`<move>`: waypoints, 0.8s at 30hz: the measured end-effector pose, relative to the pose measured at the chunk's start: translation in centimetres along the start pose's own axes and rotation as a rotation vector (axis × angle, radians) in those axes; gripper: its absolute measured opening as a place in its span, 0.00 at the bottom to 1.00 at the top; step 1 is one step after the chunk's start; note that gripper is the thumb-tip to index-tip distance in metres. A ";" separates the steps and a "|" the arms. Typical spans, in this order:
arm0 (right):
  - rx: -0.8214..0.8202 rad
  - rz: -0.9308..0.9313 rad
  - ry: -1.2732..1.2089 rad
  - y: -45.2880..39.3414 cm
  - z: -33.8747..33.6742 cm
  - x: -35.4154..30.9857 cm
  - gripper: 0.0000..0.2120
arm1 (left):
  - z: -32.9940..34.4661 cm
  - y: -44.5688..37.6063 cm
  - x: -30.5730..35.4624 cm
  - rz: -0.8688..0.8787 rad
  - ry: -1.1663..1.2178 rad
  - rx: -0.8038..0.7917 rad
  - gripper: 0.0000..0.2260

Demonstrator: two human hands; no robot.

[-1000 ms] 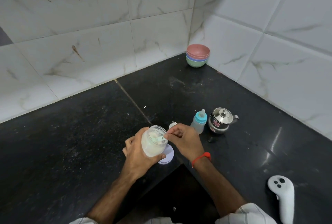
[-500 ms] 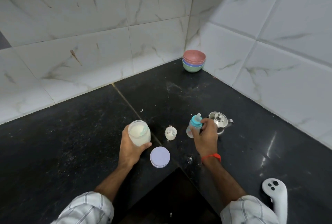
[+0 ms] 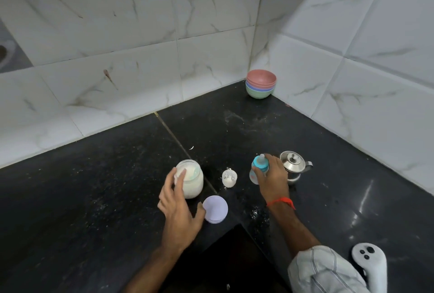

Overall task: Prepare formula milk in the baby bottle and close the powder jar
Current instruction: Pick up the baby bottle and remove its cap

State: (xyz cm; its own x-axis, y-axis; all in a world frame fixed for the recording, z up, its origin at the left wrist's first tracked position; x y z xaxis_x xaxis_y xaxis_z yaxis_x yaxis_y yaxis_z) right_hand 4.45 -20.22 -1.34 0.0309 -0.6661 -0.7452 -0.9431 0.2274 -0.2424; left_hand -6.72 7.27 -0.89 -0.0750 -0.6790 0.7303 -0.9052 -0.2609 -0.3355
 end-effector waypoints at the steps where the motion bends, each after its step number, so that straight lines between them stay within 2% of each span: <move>1: 0.024 -0.026 -0.012 0.6 -0.4 -0.4 0.21 | -0.1 0.4 1.4 0.059 0.018 0.004 0.39; 4: 0.064 -0.072 -0.095 2.7 -1.7 -2.4 0.22 | 1.6 1.1 5.5 0.202 0.057 -0.133 0.32; 6: 0.055 -0.094 -0.163 4.2 -2.3 -4.3 0.18 | 3.5 1.4 7.4 0.231 0.036 -0.242 0.35; 8: 0.031 -0.071 -0.269 5.9 -2.7 -6.0 0.15 | 5.2 1.4 7.9 0.134 0.044 -0.334 0.41; 9: 0.015 -0.045 -0.333 6.7 -2.7 -6.5 0.15 | 5.8 1.4 7.7 0.042 0.117 -0.381 0.41; 11: -0.021 0.020 -0.445 8.0 -2.6 -6.9 0.16 | 6.5 1.2 7.6 -0.076 0.283 -0.438 0.32; 13: -0.074 0.104 -0.536 9.0 -2.1 -6.8 0.16 | 6.3 1.1 8.0 -0.082 0.312 -0.424 0.26; 17: -0.104 0.183 -0.681 10.0 -1.8 -6.8 0.14 | 5.8 2.4 8.5 -0.113 0.378 -0.385 0.26; 22: -0.200 0.177 -0.615 10.7 -1.7 -7.9 0.17 | 5.2 2.8 8.9 -0.161 0.363 -0.349 0.18; 24: -0.239 0.189 -0.598 10.7 -1.5 -8.2 0.19 | 4.9 2.9 9.0 -0.145 0.361 -0.409 0.21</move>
State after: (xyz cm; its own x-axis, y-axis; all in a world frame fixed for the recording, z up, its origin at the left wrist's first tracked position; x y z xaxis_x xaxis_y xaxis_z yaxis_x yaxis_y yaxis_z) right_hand -6.40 -13.40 3.10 -0.0292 -0.1062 -0.9939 -0.9956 0.0921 0.0194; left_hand -7.99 -3.01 1.77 -0.0105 -0.3596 0.9331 -0.9999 0.0015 -0.0107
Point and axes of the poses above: each hand's wrist, its own y-axis away from the middle knuckle, its own z-axis out of the palm, x = y × z, the point moved 8 cm from there along -y, towards the middle knuckle, and after that the axes turned 1 degree about -z, right-handed, at the moved point
